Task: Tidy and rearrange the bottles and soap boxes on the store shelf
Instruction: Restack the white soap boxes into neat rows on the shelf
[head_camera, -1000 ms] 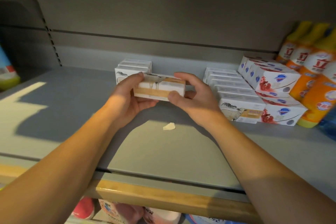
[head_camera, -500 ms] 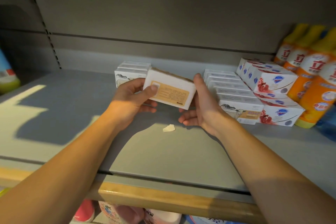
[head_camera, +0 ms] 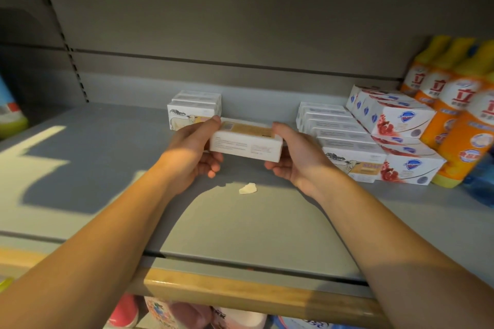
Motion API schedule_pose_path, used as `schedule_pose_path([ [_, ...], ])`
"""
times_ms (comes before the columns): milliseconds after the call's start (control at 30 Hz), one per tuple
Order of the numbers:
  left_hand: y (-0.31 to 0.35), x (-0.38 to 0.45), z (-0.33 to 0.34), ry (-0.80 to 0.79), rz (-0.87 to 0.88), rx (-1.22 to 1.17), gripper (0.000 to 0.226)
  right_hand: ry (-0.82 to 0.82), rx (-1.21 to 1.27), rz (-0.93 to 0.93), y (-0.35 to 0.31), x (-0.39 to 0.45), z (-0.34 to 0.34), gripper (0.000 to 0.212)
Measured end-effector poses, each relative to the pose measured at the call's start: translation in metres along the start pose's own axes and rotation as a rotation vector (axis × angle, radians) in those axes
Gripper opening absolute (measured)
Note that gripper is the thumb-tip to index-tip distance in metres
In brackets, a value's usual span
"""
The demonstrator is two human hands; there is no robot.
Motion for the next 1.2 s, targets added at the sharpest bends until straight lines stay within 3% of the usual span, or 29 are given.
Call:
schedule_pose_path([
  [200, 0.0, 0.0, 0.0, 0.017, 0.002, 0.028, 0.043, 0.0, 0.008, 0.045, 0.002, 0.001, -0.002, 0.031],
  [367, 0.0, 0.001, -0.002, 0.065, -0.014, 0.001, 0.029, -0.002, -0.268, -0.256, -0.015, 0.004, -0.007, 0.026],
  [433, -0.002, 0.001, -0.002, 0.052, -0.039, -0.081, 0.019, -0.021, -0.305, -0.34, -0.019, 0.001, -0.006, 0.018],
  [500, -0.003, 0.001, -0.002, 0.026, -0.073, -0.17, 0.012, -0.016, -0.326, -0.391, -0.021, -0.003, -0.003, 0.024],
  [633, -0.006, 0.002, -0.001, -0.018, -0.129, -0.139, 0.02, -0.023, -0.464, -0.518, -0.027, -0.007, 0.002, 0.04],
  [833, -0.006, 0.0, 0.003, -0.051, -0.239, -0.078, 0.038, -0.068, -0.383, -0.621, -0.035, -0.011, 0.0, 0.05],
  [900, -0.004, 0.0, 0.003, -0.064, -0.216, -0.104, 0.043, -0.103, -0.38, -0.658, -0.036, -0.013, 0.003, 0.049],
  [1000, 0.0, 0.0, 0.001, -0.011, -0.126, -0.162, 0.03, -0.174, -0.335, -0.692, -0.036, -0.017, 0.011, 0.035],
  [1100, 0.001, 0.001, -0.001, 0.006, -0.032, -0.195, 0.025, -0.143, -0.343, -0.729, -0.037, -0.017, 0.014, 0.022],
  [1200, 0.003, 0.0, -0.002, 0.001, 0.003, -0.223, 0.027, -0.107, -0.359, -0.753, -0.037, -0.016, 0.014, 0.026],
])
Point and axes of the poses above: each hand's wrist, its own x-axis towards the middle knuckle, its own z-axis out of the palm, y = z × x, the point moved 5 cm from there along x, towards the middle knuckle, and after that the axes turned 9 degrees about -z, right-handed, at the moved point
